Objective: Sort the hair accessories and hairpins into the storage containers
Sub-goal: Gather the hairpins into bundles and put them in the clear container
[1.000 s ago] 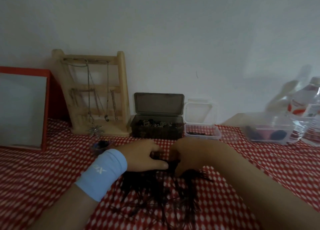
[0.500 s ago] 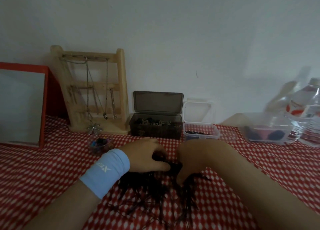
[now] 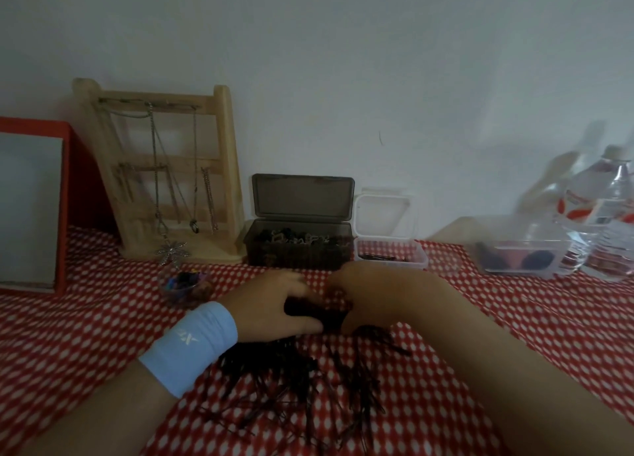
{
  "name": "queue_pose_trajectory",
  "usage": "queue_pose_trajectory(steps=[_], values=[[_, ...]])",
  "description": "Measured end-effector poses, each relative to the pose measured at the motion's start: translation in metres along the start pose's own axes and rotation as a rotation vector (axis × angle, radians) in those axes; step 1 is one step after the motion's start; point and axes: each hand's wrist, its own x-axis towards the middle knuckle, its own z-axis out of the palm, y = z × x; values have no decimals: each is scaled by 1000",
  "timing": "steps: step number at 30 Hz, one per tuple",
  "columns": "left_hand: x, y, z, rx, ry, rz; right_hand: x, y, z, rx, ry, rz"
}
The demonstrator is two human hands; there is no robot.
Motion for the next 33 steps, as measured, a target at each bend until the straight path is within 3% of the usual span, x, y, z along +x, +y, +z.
queue_pose_trajectory(steps=[5,15,21,25,27,33], values=[[-8,-7,-6,-90,73,-47,9,-3,6,20,8,-72],[-8,-15,1,-199,184,34,19,-8,20,-94,45,-108],[-6,-14,-2,-362,397,-62,20,-1,18,46,44,-124],[-8,-6,-12,-546,331,-73,10,8,-2,215,72,-147],[-7,-5,-12,-519,280,-80,7,13,-9,290,89,-136],[-1,5,-17,-474,457,-75,4,12,-10,594,1,-156]])
